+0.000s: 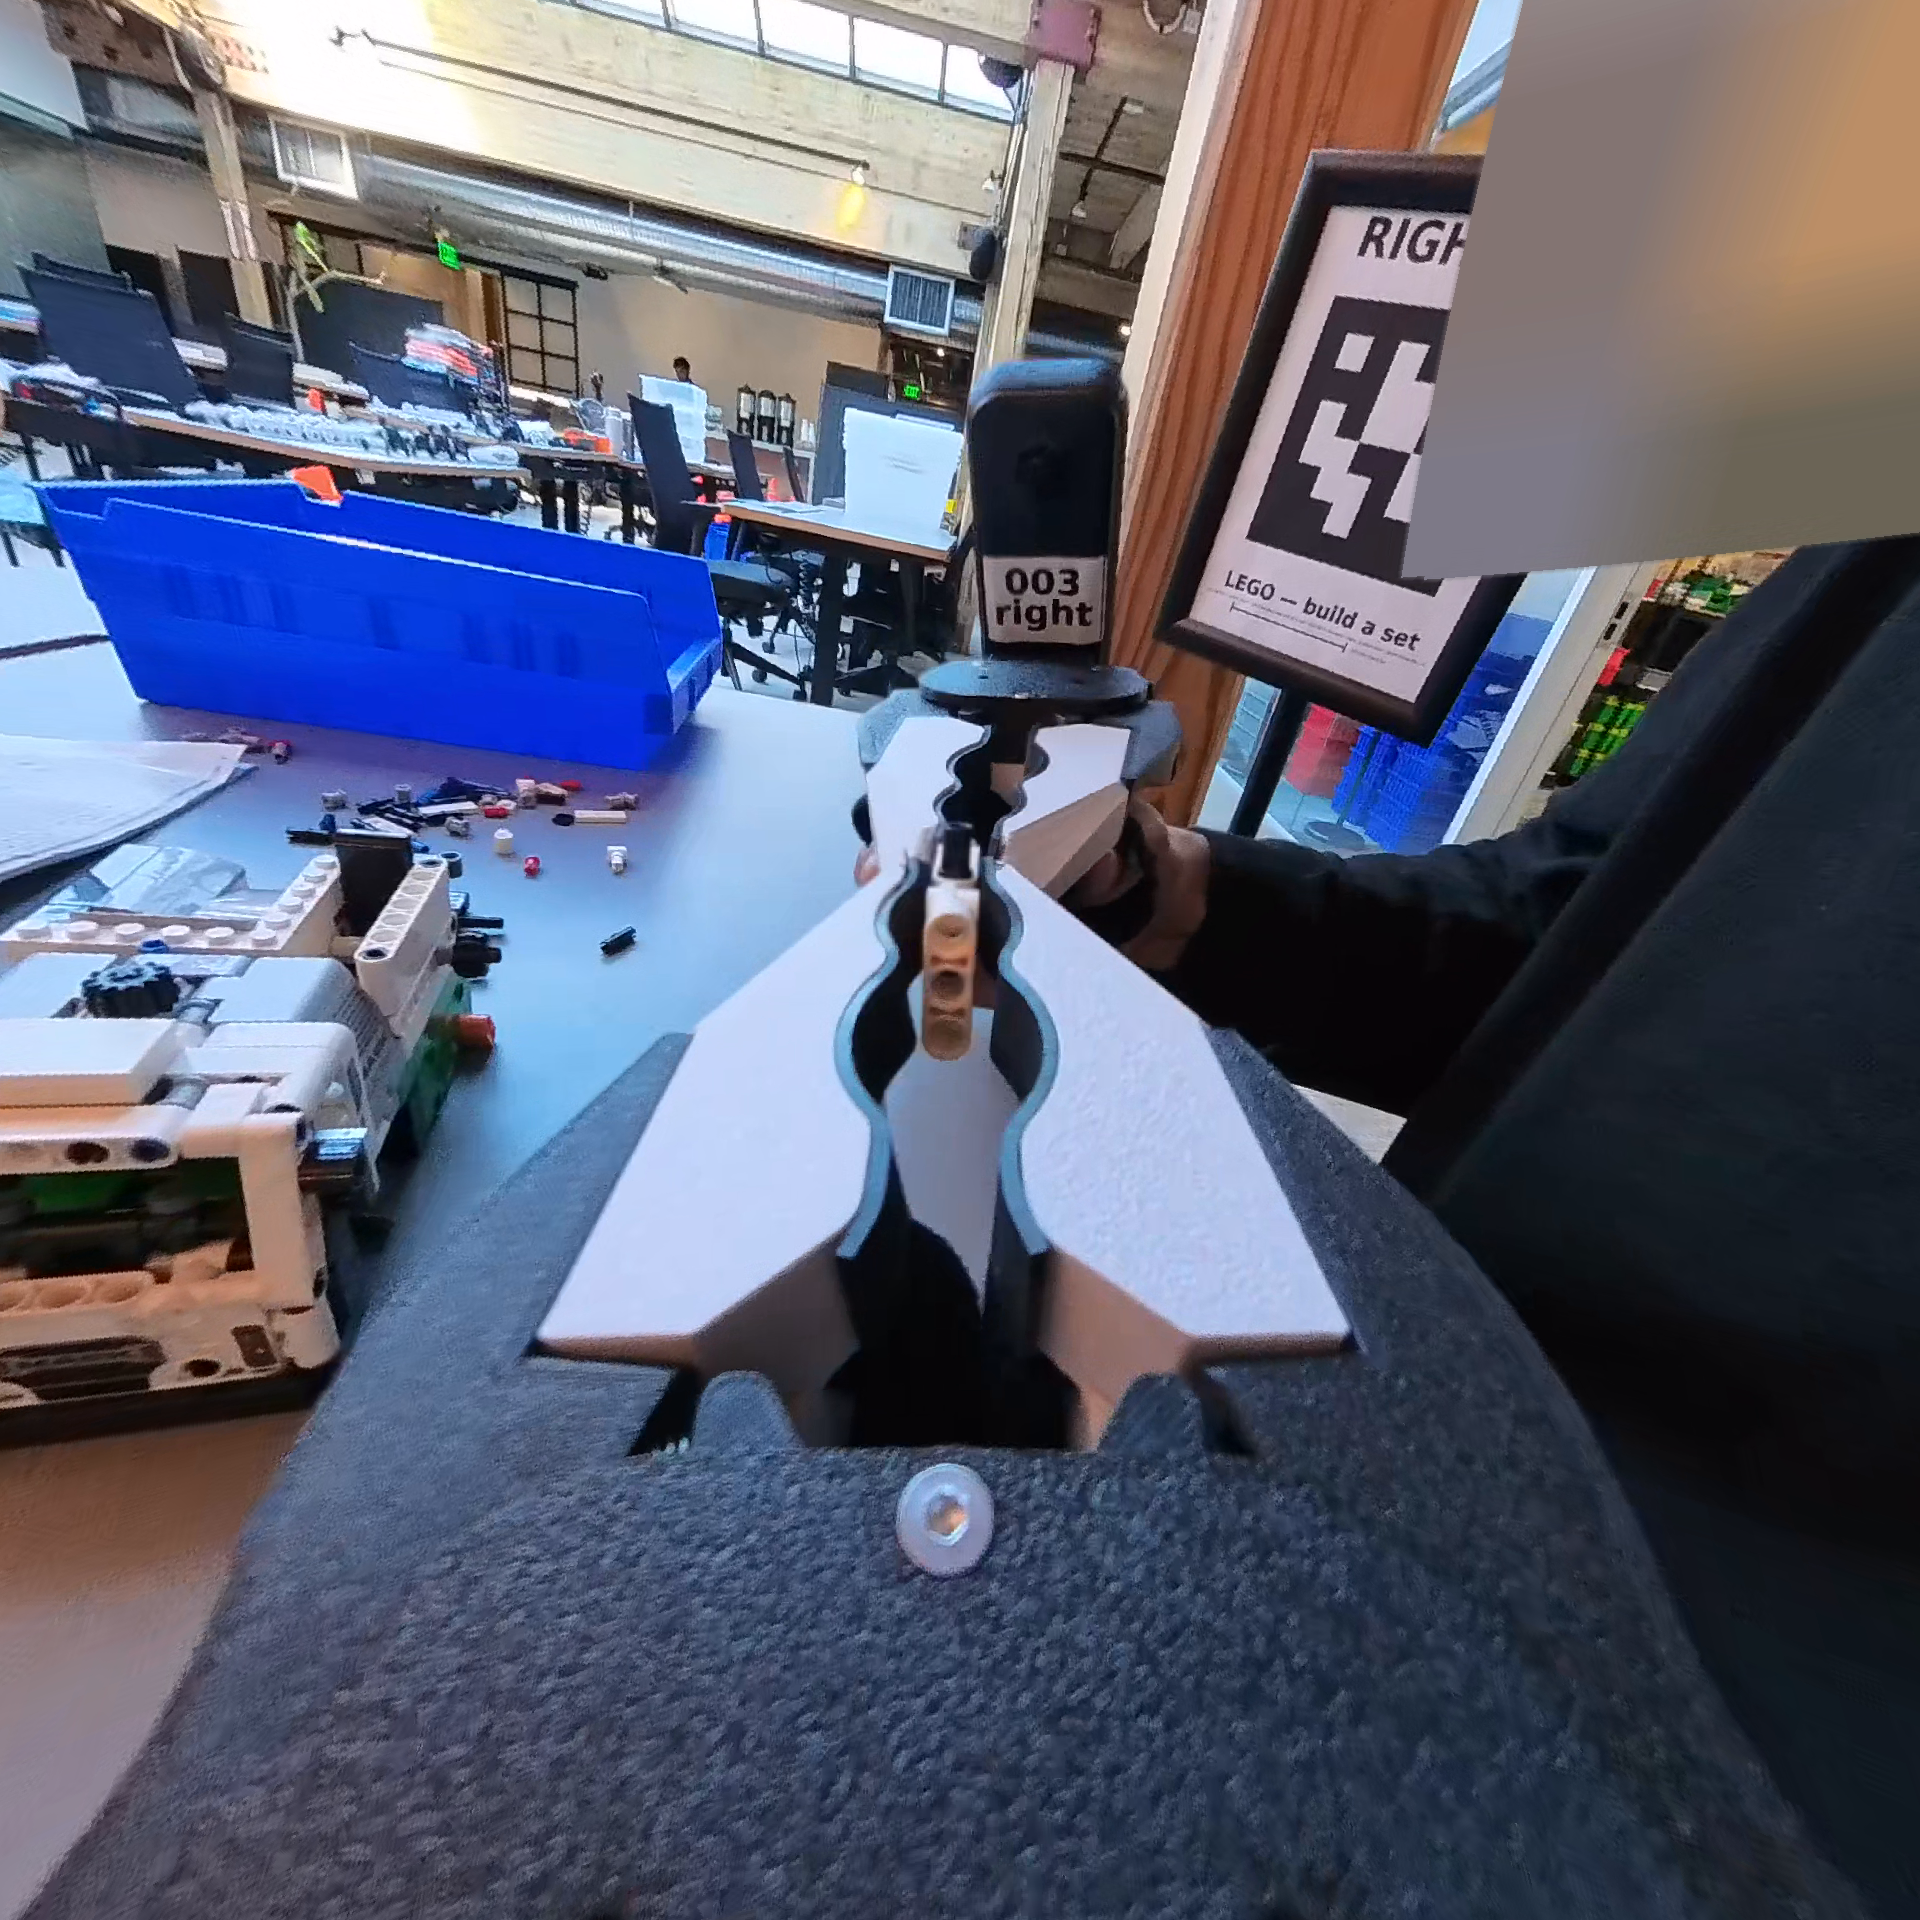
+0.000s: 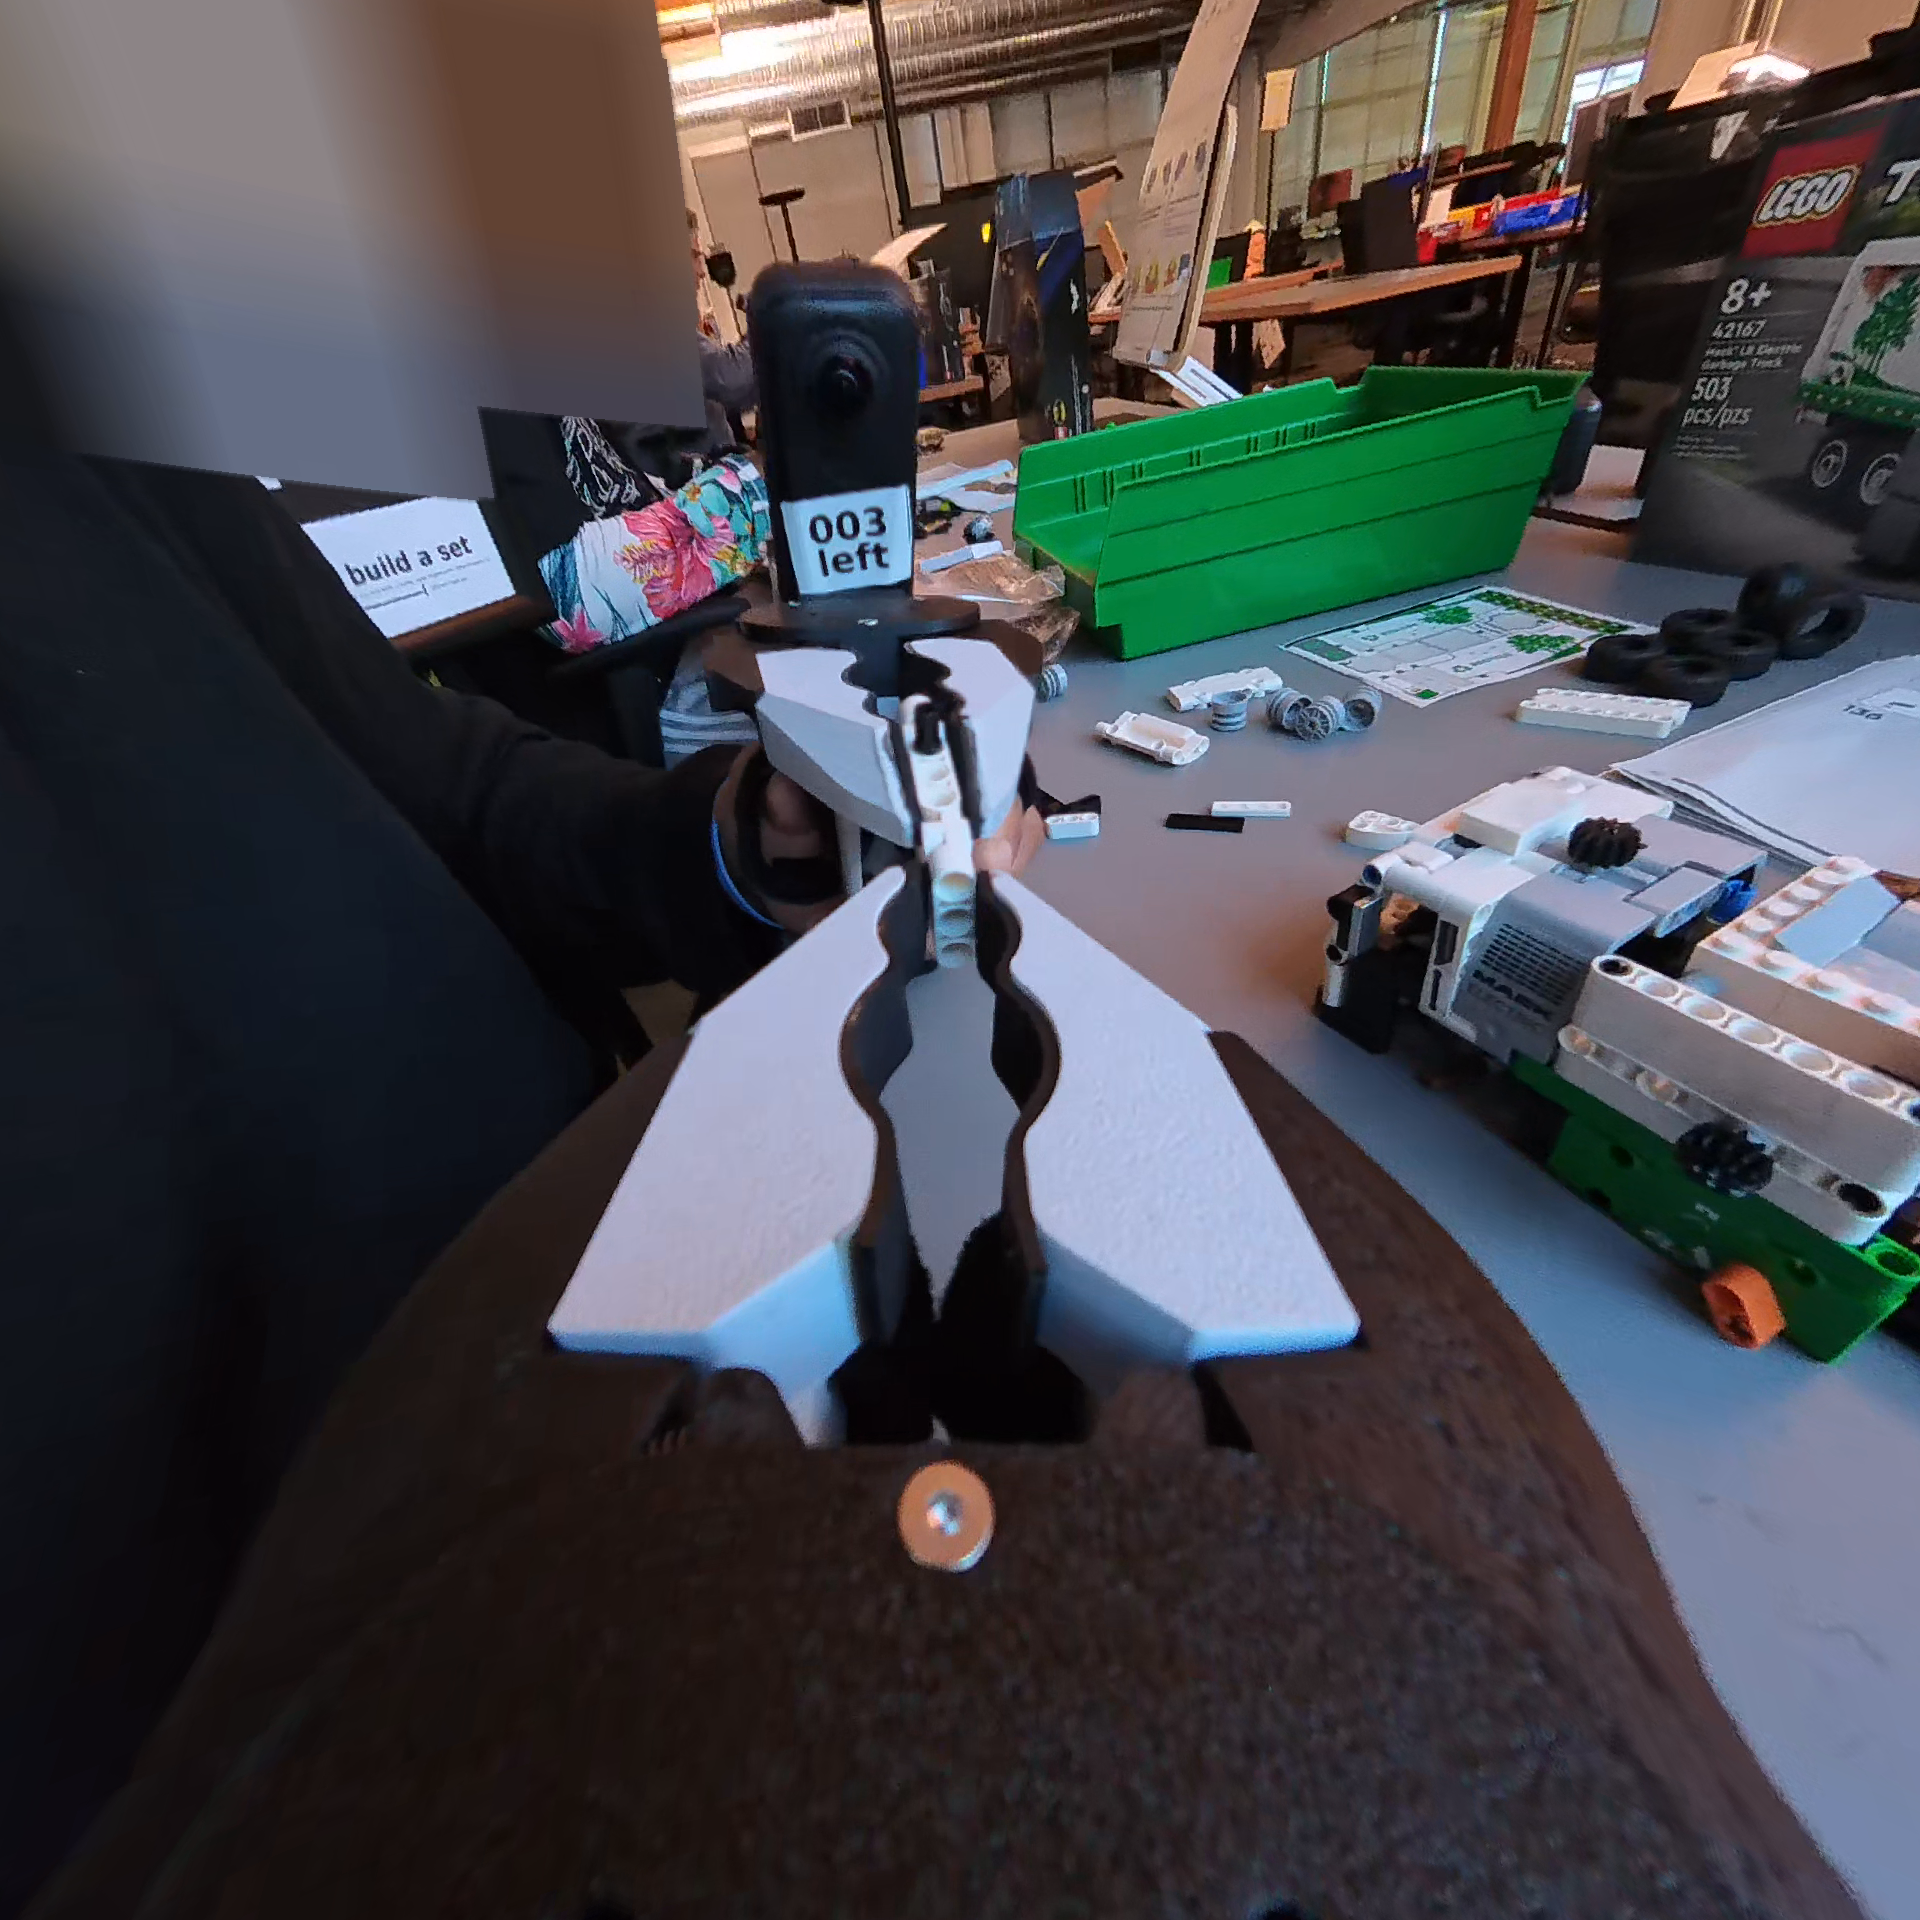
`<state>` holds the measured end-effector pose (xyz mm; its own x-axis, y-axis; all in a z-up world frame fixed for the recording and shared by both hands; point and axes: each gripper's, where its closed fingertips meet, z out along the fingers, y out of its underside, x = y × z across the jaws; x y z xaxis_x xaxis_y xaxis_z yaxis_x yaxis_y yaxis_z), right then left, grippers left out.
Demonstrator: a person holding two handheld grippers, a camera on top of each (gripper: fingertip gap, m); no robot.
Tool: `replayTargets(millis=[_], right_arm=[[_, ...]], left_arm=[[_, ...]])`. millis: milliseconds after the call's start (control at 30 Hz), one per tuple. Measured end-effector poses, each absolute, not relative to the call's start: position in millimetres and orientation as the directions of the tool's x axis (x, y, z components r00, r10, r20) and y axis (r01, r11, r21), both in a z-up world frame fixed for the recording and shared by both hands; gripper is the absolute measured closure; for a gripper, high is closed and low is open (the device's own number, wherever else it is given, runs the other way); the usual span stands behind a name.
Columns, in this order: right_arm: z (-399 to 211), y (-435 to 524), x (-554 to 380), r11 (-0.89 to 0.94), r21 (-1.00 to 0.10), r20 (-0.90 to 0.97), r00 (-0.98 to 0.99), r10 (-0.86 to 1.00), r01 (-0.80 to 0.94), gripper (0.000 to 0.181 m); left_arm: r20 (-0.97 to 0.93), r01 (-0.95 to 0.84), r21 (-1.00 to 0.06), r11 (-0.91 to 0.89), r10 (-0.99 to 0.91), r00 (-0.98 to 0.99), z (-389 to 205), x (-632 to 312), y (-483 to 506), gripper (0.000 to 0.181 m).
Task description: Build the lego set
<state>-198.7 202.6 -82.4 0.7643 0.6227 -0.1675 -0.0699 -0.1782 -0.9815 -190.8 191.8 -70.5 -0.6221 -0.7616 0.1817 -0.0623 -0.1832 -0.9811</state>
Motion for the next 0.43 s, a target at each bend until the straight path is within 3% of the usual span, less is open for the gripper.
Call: replayTargets(millis=[133, 167, 233, 333, 433], right_arm=[[-89, 198, -192, -0.229, -0.972, -0.181, 0.776, 0.604, -0.048, 0.169], [-91, 197, -176, -0.255, -0.966, -0.172, 0.808, 0.563, -0.029, 0.161], [-102, 193, -123, -0.357, -0.934, -0.135, 0.907, 0.398, 0.018, 0.154], [-143, 177, -26, -0.556, -0.819, 0.078, 0.988, 0.134, 0.14, 0.153], [-169, 177, -13, -0.603, -0.786, 0.004, 0.977, 0.211, 0.134, 0.158]], left_arm=[[0.144, -0.071, -0.989, -0.127, -0.787, -0.601, -76, -190, 193, 0.175], [0.114, -0.058, -0.993, -0.099, -0.808, -0.578, -77, -190, 196, 0.176], [0.072, -0.051, -0.997, -0.053, -0.833, -0.548, -80, -188, 199, 0.175], [0.036, -0.06, -0.998, -0.004, -0.839, -0.544, -85, -187, 194, 0.175], [0.035, -0.071, -0.998, 0.004, -0.837, -0.546, -87, -186, 193, 0.175]])
